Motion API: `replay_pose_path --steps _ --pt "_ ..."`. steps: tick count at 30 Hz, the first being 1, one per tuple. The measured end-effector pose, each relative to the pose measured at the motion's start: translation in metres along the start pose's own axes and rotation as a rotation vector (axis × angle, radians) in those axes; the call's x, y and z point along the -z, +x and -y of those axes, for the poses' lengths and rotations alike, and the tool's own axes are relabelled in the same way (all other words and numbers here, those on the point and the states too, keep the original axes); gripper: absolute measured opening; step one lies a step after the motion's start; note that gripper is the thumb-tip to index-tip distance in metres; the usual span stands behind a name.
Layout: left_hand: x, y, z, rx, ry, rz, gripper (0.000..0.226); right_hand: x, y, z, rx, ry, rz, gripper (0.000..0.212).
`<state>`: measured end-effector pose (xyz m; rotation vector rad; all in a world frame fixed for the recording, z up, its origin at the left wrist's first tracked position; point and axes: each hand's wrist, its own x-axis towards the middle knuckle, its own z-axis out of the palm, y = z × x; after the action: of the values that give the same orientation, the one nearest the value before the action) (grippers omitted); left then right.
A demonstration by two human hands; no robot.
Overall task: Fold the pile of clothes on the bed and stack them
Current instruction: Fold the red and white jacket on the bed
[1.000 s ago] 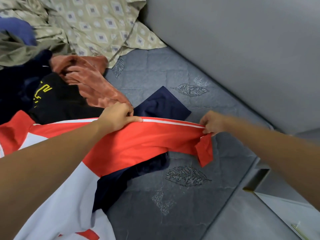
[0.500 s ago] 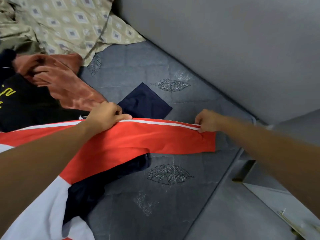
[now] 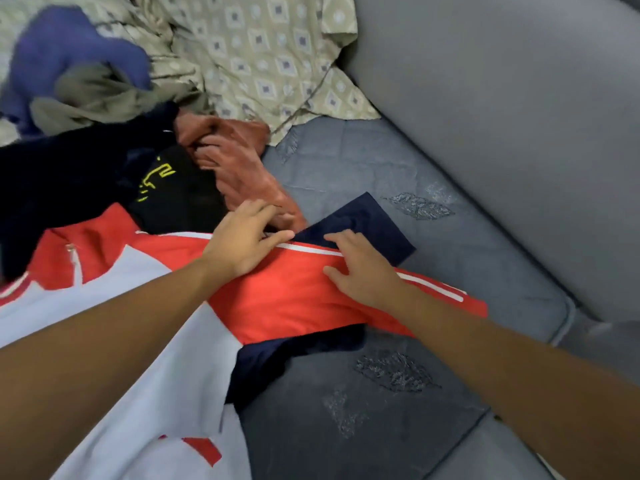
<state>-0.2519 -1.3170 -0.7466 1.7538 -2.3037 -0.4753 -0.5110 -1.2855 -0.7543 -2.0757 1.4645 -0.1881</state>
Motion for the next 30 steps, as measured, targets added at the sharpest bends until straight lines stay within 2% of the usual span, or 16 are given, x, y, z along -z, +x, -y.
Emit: replay_pose_path --steps 2,7,11,16,19,23,24,26,28,30 --pt "0.018 -0.034 0.027 0.041 -0.042 -0.039 0.063 -0.017 0.017 0.048 0.116 -0.013 -0.023 0.059" --pt "0.047 -0.145 0.097 0.162 -0.144 -0.236 0.051 -0.073 0.046 0.177 0.411 -0.02 -0.063 0.061" --pt "0.071 -0.236 0.156 0.259 -0.13 -0.301 0.052 -0.128 0.058 0.273 0.596 -0.04 -0.036 0.058" --pt "0.087 -0.343 0.224 0.435 -0.096 -0.333 0.055 -0.192 0.063 0.372 0.719 -0.079 0.084 0.059" --pt "0.093 -0.386 0.254 0.478 -0.085 -0.338 0.06 -0.228 0.062 0.422 0.748 -0.067 0.145 0.058" --pt "0.095 -0.431 0.286 0.642 -0.129 -0.415 0.065 -0.268 0.062 0.48 0.76 -0.094 0.253 0.056" --pt "0.094 -0.441 0.294 0.709 -0.194 -0.425 0.064 -0.275 0.064 0.493 0.764 -0.11 0.282 0.054" --pt "0.093 -0.457 0.31 0.834 -0.471 -0.423 0.059 -0.288 0.069 0.516 0.754 -0.142 0.331 0.049" --pt "0.094 -0.465 0.327 0.87 -0.747 -0.416 0.043 -0.298 0.075 0.537 0.733 -0.195 0.369 0.041" --pt "0.099 -0.465 0.339 0.889 -0.855 -0.424 0.038 -0.303 0.082 0.553 0.701 -0.298 0.407 0.031"
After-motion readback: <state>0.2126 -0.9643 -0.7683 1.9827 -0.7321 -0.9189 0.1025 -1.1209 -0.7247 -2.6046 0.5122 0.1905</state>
